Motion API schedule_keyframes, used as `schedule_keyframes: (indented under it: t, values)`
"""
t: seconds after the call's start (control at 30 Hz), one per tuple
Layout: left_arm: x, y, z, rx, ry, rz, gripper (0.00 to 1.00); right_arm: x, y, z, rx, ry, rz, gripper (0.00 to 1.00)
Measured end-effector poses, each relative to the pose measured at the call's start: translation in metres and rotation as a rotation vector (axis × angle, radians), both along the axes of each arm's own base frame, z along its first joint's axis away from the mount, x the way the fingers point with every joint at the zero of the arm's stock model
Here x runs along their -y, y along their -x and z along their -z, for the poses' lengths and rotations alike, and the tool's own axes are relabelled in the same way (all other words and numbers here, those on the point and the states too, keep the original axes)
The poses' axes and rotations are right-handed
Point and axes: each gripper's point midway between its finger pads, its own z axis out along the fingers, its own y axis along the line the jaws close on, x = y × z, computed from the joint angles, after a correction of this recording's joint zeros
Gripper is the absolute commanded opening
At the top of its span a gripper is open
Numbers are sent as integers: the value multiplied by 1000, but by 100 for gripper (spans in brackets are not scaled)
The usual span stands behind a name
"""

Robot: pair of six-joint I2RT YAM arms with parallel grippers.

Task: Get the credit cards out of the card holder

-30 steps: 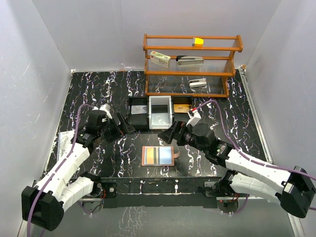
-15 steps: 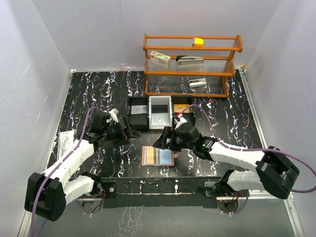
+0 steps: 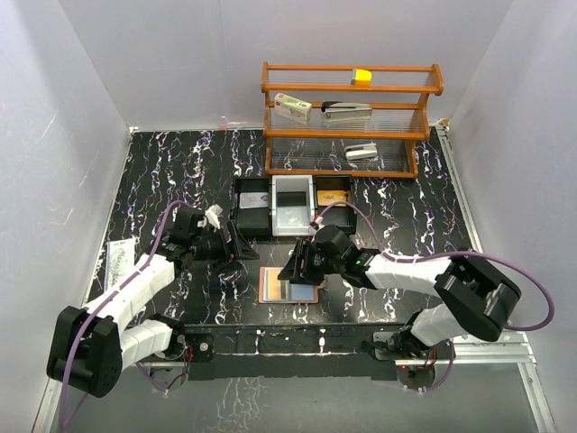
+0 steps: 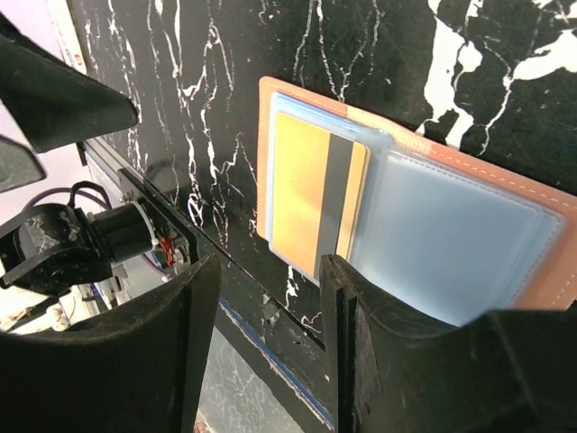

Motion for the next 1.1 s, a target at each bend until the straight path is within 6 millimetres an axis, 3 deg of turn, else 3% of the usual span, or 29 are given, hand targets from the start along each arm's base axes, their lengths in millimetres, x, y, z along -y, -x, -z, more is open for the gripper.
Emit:
schedule_keyframes:
  t: [0.37,0.53,0.77,0.9,1.1]
  values:
    - [4,4,2,-19,12,22,63,0,7,28,-85,46,-12,42]
    - [6,7,7,-43,7,36,56,-10,-3,29,-87,50,-8,41]
    - [10,12,16,-78,-8,58,47,-7,-7,33,-92,73,25,40]
    - [15,14,25,-97,-17,81,34,-7,-7,34,-90,76,28,34]
    - [31,24,43,-147,-60,153,29,-5,-8,37,-90,85,37,30]
